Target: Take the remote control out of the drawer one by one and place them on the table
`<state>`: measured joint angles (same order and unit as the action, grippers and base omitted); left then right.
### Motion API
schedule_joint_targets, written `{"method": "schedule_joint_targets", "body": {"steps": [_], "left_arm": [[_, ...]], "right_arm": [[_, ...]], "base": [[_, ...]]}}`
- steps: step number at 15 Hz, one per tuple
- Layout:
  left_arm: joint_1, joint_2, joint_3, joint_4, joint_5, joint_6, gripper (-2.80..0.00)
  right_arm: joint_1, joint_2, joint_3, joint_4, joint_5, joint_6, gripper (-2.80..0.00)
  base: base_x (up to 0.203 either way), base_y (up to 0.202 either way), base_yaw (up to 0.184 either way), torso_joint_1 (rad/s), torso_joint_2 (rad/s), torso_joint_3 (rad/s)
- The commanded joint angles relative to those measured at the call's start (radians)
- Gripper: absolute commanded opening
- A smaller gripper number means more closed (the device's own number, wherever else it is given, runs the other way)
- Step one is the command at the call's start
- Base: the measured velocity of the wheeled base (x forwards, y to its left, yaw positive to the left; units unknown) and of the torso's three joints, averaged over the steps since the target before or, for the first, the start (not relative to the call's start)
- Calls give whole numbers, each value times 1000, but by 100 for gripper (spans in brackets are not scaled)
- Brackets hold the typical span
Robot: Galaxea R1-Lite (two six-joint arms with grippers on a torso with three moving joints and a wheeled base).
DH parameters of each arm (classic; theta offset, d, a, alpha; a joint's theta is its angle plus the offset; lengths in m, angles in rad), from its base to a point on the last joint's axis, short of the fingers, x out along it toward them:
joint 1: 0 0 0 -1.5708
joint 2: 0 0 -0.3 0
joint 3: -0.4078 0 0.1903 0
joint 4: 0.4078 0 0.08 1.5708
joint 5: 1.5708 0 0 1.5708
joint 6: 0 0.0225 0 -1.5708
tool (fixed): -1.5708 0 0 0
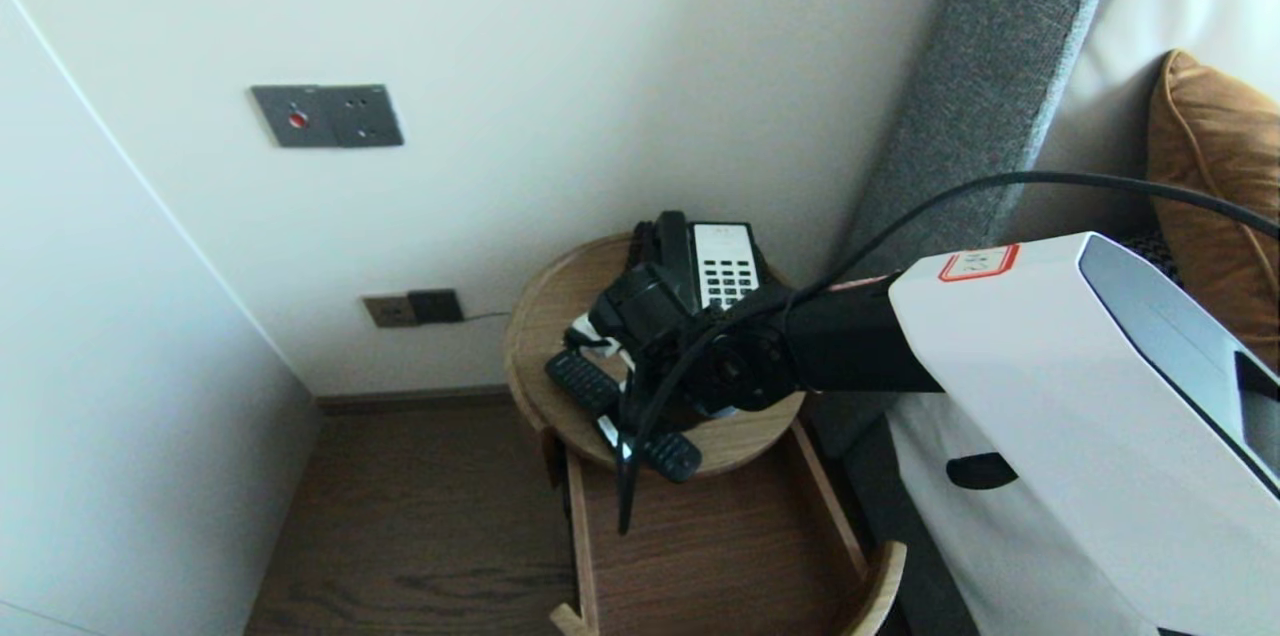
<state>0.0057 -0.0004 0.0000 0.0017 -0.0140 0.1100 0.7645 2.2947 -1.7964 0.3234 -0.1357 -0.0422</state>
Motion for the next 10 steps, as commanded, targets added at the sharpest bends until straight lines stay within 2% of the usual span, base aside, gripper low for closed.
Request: {"method": "schedule_joint_targets", "body": {"steps": [1, 8, 9, 10], "left_arm": [[0, -1, 0, 0, 0, 0, -280], [0, -1, 0, 0, 0, 0, -280], [0, -1, 0, 0, 0, 0, -280], [0, -1, 0, 0, 0, 0, -280]], "right_arm": [[1, 2, 3, 2, -1, -1, -280], [1, 2, 11, 0, -1, -1, -280], [1, 2, 6, 2, -1, -1, 0], [5, -1, 2, 2, -1, -1, 0]], "base": [[0, 0, 0, 0, 0, 0], [0, 0, 0, 0, 0, 0], [0, 0, 0, 0, 0, 0], [0, 0, 0, 0, 0, 0]]}}
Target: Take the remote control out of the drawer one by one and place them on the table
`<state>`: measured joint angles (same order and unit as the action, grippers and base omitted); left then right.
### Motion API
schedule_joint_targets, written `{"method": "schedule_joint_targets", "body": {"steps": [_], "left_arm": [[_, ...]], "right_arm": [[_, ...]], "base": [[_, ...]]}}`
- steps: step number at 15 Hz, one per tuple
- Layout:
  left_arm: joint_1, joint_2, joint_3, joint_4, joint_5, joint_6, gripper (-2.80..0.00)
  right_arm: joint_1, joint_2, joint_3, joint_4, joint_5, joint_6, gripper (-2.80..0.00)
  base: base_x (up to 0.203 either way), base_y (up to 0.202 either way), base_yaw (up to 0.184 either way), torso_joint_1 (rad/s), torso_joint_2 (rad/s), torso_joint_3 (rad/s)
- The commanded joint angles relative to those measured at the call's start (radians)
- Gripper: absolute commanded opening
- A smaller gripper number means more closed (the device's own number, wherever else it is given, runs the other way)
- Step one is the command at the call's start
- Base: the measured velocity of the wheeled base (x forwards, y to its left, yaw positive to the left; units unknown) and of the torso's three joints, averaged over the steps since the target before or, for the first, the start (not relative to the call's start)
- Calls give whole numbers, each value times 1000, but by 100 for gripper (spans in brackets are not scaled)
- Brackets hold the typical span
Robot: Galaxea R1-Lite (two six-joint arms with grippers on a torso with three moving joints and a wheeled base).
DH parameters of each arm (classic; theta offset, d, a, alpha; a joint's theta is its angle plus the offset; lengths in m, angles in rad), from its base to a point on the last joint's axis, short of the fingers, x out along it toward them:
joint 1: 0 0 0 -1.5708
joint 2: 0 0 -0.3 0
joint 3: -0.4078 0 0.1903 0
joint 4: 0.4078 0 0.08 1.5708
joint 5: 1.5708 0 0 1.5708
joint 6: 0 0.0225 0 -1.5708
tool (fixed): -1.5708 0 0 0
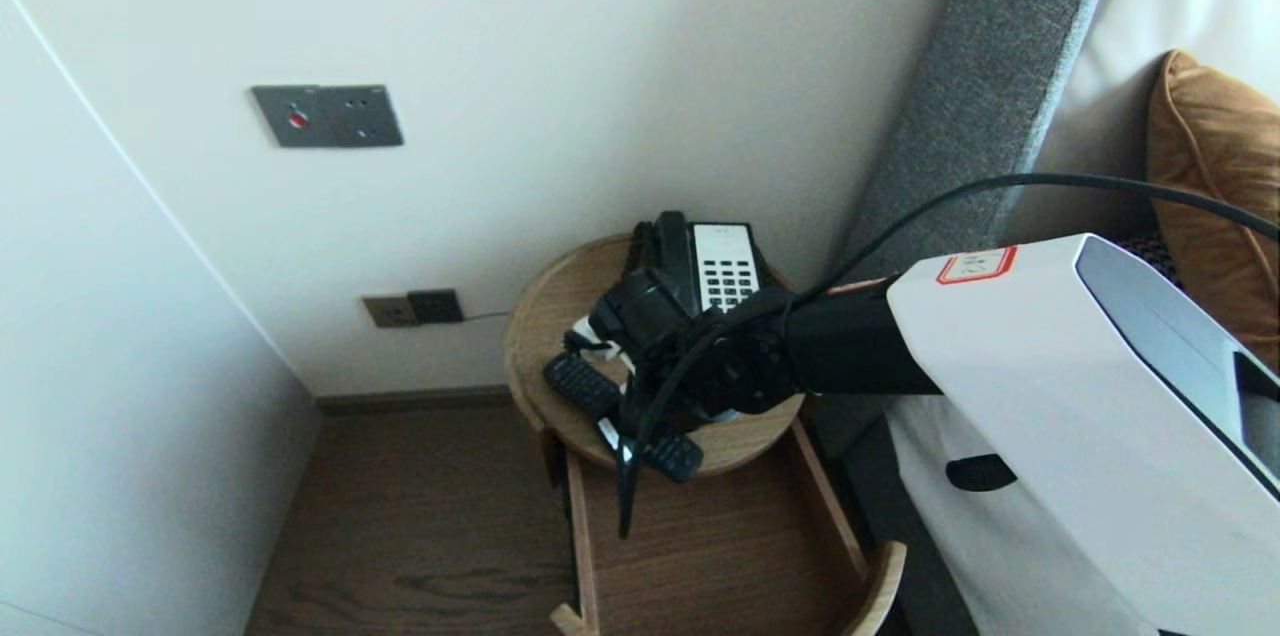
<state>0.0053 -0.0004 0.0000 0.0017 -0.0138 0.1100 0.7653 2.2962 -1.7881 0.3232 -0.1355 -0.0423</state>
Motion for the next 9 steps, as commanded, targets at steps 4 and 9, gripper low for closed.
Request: {"method": "schedule_joint_targets", "body": {"steps": [4, 9], "left_arm": [[1, -1, 0, 0, 0, 0, -280], [1, -1, 0, 0, 0, 0, -280]], "right_arm": [[8, -25, -15, 11, 4, -1, 0], [20, -102, -67, 70, 3, -1, 0]], "base": [[0, 0, 0, 0, 0, 0], [0, 0, 0, 0, 0, 0]]}}
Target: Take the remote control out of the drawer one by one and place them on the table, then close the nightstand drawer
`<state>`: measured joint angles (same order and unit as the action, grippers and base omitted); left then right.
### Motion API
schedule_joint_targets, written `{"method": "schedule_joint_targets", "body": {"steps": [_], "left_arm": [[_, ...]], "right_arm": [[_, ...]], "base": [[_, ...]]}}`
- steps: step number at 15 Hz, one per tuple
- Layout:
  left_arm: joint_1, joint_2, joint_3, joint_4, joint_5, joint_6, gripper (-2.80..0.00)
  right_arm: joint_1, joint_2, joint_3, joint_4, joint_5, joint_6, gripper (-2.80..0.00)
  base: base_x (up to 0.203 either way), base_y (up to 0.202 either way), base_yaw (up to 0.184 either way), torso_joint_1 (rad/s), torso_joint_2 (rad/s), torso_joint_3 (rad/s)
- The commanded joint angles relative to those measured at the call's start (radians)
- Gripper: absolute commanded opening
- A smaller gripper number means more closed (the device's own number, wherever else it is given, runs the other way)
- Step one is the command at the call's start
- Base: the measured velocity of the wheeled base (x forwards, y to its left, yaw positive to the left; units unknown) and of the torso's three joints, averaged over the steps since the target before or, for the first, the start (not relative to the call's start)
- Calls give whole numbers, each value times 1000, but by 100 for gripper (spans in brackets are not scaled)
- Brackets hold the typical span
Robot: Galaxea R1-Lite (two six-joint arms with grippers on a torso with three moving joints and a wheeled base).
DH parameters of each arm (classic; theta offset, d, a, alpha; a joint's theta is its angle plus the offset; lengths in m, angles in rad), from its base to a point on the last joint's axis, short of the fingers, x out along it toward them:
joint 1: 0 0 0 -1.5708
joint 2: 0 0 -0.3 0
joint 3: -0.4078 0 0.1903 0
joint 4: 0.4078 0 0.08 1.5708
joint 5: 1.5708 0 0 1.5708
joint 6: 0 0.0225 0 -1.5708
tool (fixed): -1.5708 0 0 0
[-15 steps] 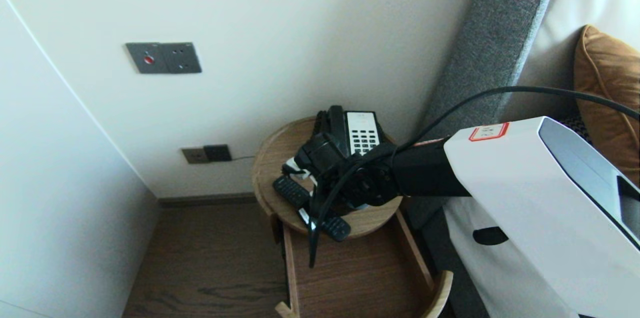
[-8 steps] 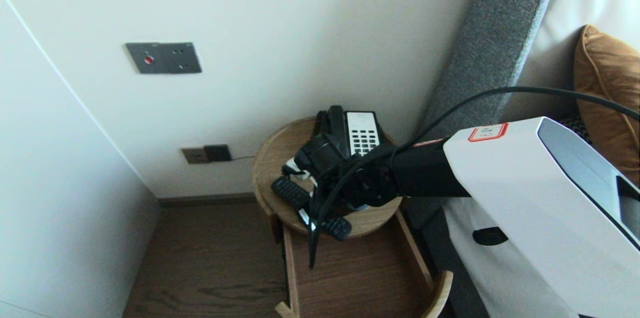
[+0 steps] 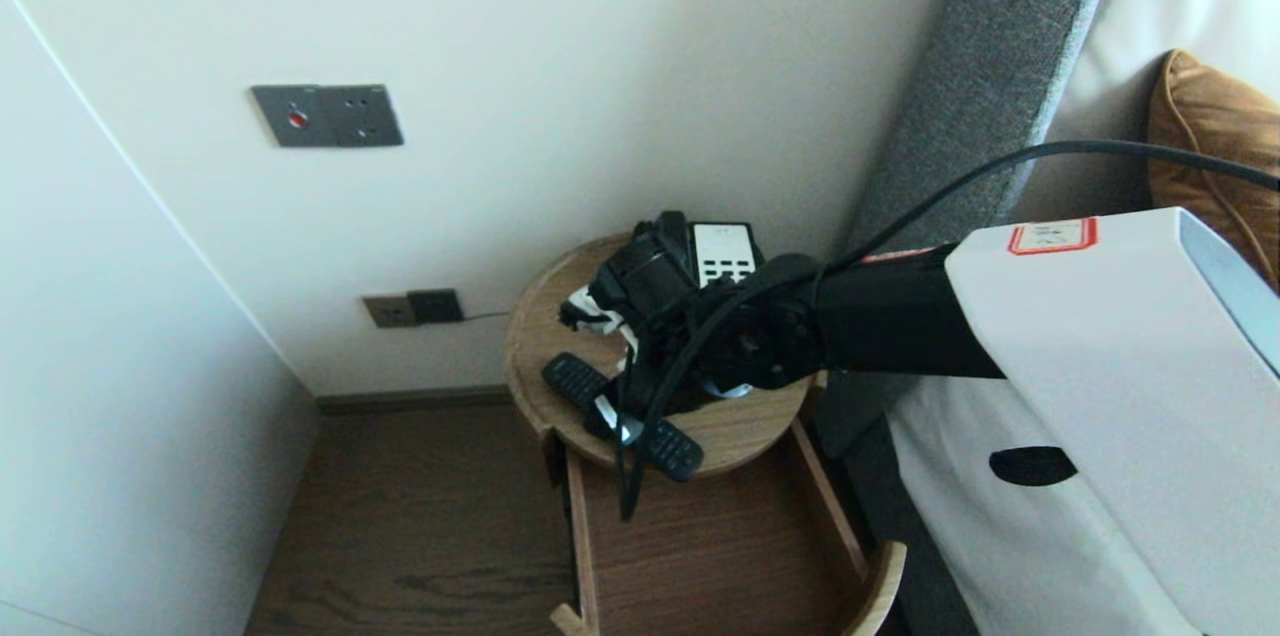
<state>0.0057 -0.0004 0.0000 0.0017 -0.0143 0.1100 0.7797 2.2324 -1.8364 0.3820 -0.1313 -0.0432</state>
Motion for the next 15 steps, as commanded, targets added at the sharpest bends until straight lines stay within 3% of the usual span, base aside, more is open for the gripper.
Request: {"method": "schedule_joint_targets", "body": {"steps": [1, 2, 3, 7, 10, 15], "left_arm": [[0, -1, 0, 0, -1, 0, -280], [0, -1, 0, 0, 0, 0, -280], [0, -1, 0, 0, 0, 0, -280], [0, -1, 0, 0, 0, 0, -280], [0, -1, 0, 0, 0, 0, -280], [0, -1, 0, 0, 0, 0, -280]], "right_arm": [[6, -51, -33, 29, -2, 0, 0], [5, -70, -64, 61, -2, -2, 0], [4, -85, -96, 96, -2, -3, -280], [-16, -181, -116, 164, -5, 8, -280], [-70, -275, -71, 242, -4, 76, -280], [-198, -542, 322, 287, 48, 161, -280]], "base": [[0, 0, 0, 0, 0, 0], [0, 0, 0, 0, 0, 0], [0, 0, 0, 0, 0, 0], [0, 0, 0, 0, 0, 0], [0, 0, 0, 0, 0, 0], [0, 0, 0, 0, 0, 0]]}}
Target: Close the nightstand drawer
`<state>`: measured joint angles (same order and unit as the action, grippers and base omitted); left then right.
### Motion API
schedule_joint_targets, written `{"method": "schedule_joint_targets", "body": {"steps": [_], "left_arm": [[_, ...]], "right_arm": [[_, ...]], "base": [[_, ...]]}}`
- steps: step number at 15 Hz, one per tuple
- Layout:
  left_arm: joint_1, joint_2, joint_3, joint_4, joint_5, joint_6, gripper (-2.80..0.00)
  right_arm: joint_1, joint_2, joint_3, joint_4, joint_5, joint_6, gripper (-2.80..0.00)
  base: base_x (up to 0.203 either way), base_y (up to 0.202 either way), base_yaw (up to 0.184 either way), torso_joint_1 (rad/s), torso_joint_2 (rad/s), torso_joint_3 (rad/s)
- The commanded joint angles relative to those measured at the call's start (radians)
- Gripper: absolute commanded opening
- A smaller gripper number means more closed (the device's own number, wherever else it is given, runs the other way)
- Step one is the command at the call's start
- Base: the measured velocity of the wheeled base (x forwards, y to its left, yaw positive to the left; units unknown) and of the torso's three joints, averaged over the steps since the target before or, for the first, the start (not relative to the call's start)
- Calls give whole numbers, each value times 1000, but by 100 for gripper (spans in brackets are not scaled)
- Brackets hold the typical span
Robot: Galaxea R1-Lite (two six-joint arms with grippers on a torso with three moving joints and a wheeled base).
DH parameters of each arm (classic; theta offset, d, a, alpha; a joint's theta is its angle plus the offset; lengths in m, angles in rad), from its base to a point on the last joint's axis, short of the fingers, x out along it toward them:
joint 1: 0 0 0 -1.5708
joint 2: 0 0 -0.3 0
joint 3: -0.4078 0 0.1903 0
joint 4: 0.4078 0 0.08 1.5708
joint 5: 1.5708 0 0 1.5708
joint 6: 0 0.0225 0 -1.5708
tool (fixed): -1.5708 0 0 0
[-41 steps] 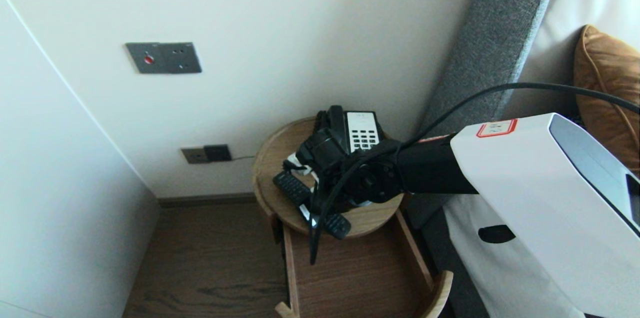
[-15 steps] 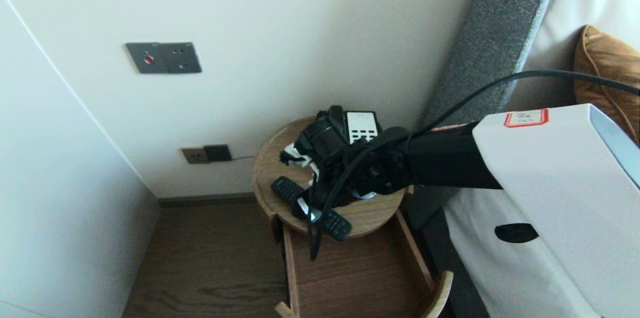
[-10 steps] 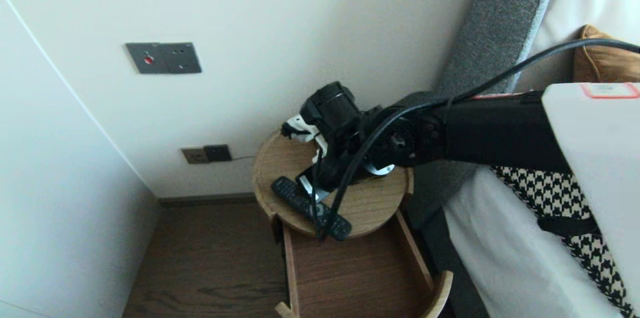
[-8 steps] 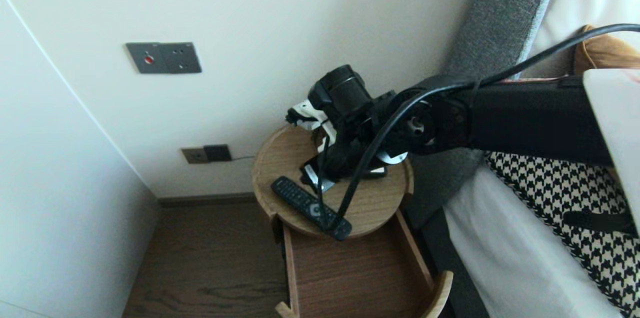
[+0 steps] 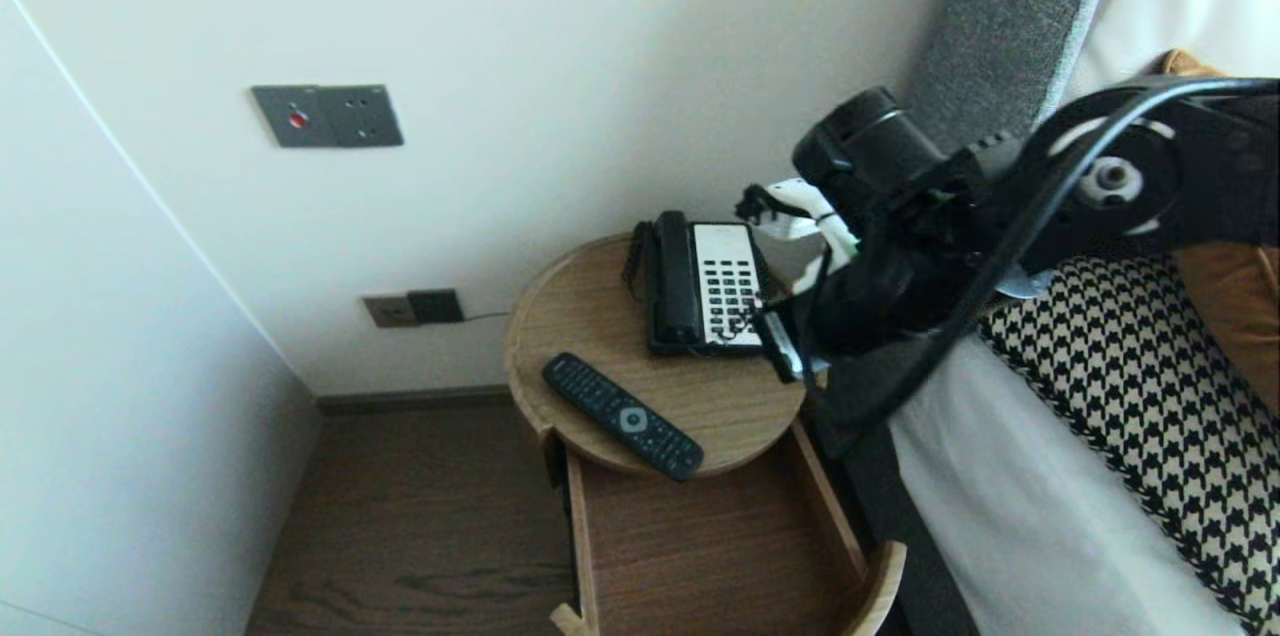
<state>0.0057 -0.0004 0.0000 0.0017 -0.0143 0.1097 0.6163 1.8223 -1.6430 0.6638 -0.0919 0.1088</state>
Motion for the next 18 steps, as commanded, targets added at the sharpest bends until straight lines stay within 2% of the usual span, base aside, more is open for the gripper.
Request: {"method": "schedule_joint_targets", "body": {"steps": [1, 5, 8, 10, 13, 18], "left_arm": [[0, -1, 0, 0, 0, 1, -280], [0, -1, 0, 0, 0, 1, -280], [0, -1, 0, 0, 0, 1, -280], [0, -1, 0, 0, 0, 1, -280], [-1, -1, 0, 0, 0, 1, -280], [0, -1, 0, 0, 0, 1, -280]], "right_arm": [[-53, -188, 237, -2, 17, 29, -280], [-101, -401, 704, -152, 25, 76, -280], [-118, -554, 987, -267, 30, 96, -280], [-122, -587, 1083, -299, 35, 123, -280], [-113, -582, 1148, -335, 39, 153, -280], [-101, -448, 1243, -566, 32, 191, -280]], "base": [[0, 0, 0, 0, 0, 0], [0, 0, 0, 0, 0, 0], [0, 0, 0, 0, 0, 0], [0, 0, 0, 0, 0, 0], [0, 0, 0, 0, 0, 0], [0, 0, 0, 0, 0, 0]]}}
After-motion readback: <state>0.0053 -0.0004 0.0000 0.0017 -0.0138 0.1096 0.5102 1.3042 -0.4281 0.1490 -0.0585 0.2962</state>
